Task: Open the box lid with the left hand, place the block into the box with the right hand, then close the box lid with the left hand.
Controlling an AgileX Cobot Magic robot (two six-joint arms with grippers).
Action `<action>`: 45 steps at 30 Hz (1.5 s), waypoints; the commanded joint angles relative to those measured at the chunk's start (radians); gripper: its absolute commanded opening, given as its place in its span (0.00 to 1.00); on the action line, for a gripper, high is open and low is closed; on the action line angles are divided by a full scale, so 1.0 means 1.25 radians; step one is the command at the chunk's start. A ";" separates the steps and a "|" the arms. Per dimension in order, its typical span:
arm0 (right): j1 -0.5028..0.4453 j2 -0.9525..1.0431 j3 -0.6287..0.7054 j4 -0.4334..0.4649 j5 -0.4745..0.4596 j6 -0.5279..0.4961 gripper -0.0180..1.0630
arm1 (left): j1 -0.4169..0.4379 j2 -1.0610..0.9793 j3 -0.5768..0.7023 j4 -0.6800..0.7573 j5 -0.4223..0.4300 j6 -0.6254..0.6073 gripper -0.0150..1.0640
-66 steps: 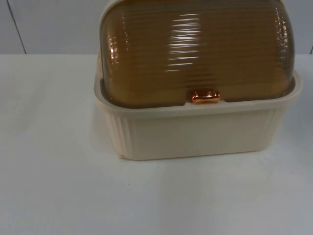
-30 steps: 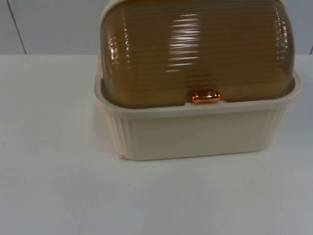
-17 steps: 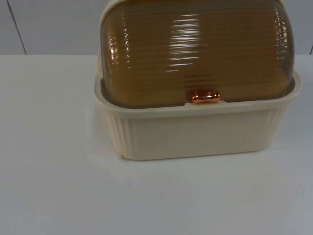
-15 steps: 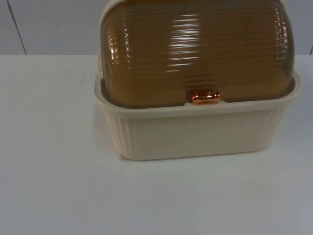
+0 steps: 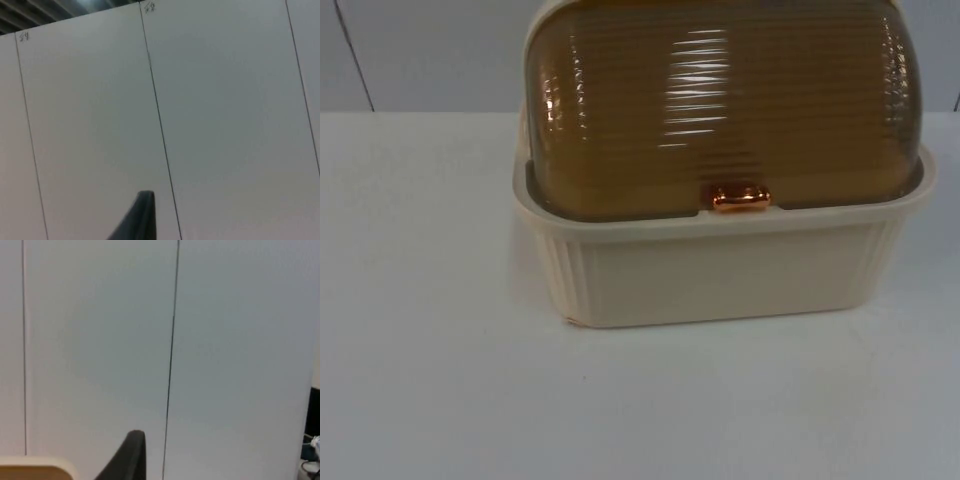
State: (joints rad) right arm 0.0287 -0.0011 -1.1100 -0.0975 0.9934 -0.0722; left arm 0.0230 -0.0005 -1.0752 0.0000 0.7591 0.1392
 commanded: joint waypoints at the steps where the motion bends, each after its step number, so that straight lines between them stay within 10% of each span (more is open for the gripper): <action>1: 0.005 0.001 0.061 -0.002 -0.026 0.004 0.98 | 0.002 0.000 0.040 0.005 0.008 -0.007 0.98; 23: 0.005 0.001 0.466 -0.002 0.080 0.130 0.98 | -0.002 0.000 0.411 -0.015 0.158 -0.082 0.98; 45: 0.005 0.001 0.475 0.001 0.069 0.130 0.98 | -0.002 0.000 0.466 0.000 0.254 -0.100 0.98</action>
State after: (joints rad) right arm 0.0371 0.0025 -0.5176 -0.0977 1.0901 0.0869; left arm 0.0230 0.0031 -0.4971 0.0000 1.0738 0.0447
